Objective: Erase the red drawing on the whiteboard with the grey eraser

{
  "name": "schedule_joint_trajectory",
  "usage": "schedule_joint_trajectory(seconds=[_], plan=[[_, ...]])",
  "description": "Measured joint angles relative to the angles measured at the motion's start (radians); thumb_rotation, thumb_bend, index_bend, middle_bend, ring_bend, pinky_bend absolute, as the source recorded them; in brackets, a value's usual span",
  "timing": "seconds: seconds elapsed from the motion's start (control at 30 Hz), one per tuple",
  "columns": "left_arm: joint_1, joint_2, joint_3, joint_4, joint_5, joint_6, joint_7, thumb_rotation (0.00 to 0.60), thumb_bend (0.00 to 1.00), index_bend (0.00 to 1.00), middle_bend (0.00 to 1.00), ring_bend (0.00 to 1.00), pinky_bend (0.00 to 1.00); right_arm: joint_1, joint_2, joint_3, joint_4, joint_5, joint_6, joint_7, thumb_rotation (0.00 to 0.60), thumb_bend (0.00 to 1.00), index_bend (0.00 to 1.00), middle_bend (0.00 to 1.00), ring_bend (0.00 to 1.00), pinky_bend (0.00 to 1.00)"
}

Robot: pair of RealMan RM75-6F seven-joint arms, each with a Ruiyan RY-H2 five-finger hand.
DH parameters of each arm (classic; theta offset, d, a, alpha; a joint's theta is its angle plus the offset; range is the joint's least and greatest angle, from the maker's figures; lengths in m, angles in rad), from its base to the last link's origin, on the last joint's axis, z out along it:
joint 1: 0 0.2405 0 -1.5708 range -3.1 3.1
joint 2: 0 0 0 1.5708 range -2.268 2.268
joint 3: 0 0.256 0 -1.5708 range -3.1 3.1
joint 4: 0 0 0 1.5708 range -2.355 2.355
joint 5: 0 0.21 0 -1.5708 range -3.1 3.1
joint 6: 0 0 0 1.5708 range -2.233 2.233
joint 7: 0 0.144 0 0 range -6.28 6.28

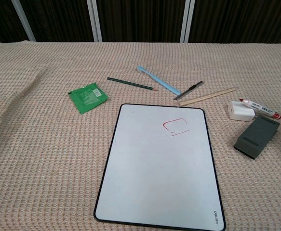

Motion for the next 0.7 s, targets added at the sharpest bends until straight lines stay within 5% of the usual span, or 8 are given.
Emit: schedule_joint_trajectory(seconds=[0.7], plan=[[0.000,-0.004,-0.006,0.001,-0.020,-0.006,0.011,0.600,0.53,0.08,0.01,0.00,0.00,0.337,0.022,-0.021,0.216,-0.219,-0.345,0.231,0.600,0.12,0.11,0.17,0.12,0.17]])
